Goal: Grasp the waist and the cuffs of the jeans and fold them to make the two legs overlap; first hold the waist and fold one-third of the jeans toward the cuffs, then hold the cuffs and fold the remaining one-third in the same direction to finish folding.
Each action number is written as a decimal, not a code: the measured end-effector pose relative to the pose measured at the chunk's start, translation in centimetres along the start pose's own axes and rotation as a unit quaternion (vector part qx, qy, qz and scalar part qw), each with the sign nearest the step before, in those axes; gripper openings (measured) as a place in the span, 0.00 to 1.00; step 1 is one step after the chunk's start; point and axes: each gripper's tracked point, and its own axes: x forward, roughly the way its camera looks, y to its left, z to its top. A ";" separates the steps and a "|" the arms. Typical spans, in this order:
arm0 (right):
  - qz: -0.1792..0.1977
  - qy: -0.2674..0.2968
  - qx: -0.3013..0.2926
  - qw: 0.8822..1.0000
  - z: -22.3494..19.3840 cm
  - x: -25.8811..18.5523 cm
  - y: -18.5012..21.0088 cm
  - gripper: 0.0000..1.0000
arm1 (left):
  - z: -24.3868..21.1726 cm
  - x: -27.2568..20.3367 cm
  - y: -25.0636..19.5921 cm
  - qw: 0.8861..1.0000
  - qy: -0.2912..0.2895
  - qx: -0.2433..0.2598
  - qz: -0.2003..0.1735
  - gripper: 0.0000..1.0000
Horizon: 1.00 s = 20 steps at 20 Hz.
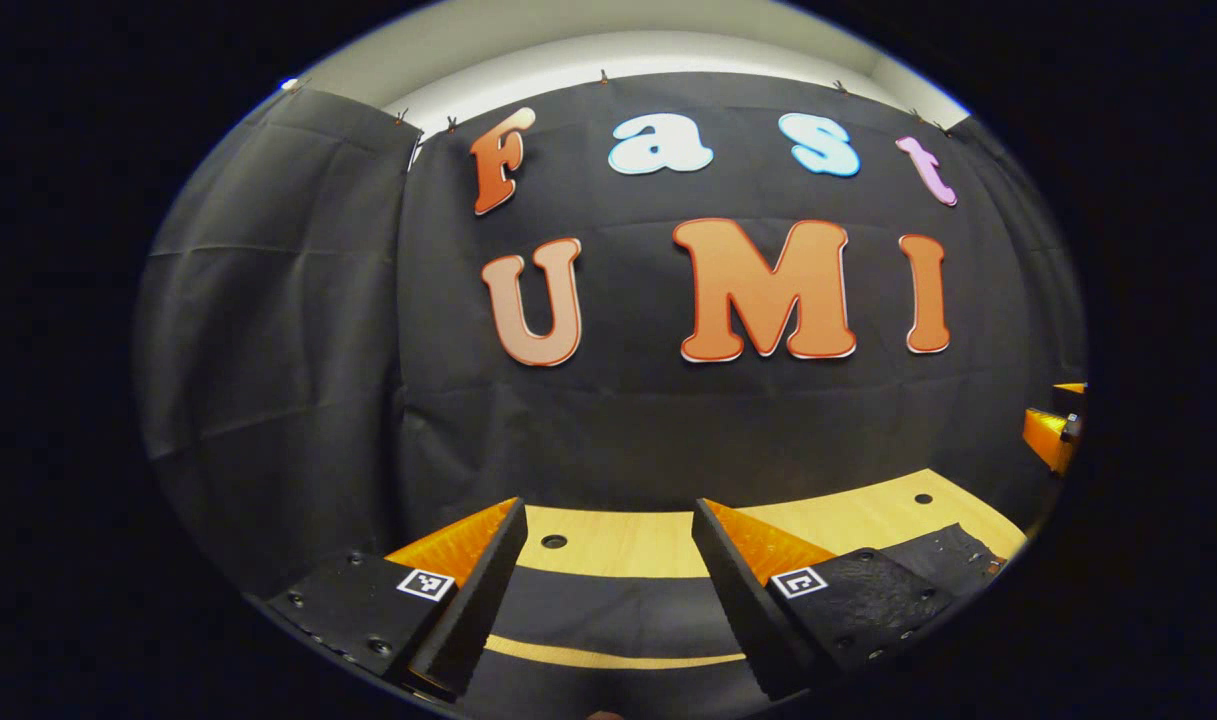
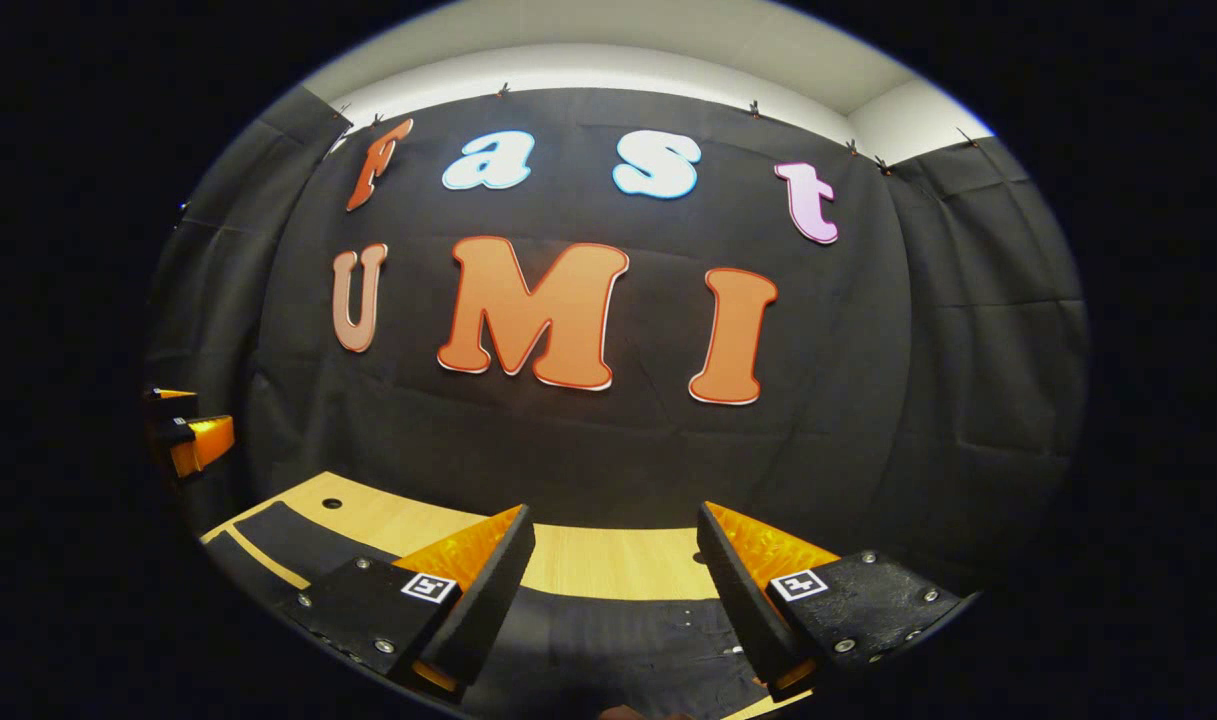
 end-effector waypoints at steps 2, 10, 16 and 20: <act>-0.012 0.021 0.005 1.000 -1.4 0.4 -1.0 0.98 | -1.7 0.8 1.6 1.000 0.025 -0.004 0.018 0.99; -0.045 0.169 0.101 0.979 -9.7 1.5 -4.4 1.00 | -10.3 2.1 8.5 0.981 0.162 -0.048 0.096 0.99; -0.101 0.315 0.176 0.927 -18.9 0.4 -7.7 0.98 | -17.2 1.9 12.9 0.949 0.264 -0.099 0.144 0.99; -0.132 0.386 0.252 0.878 -24.4 -0.6 -9.0 0.98 | -20.9 1.6 14.7 0.924 0.320 -0.120 0.172 1.00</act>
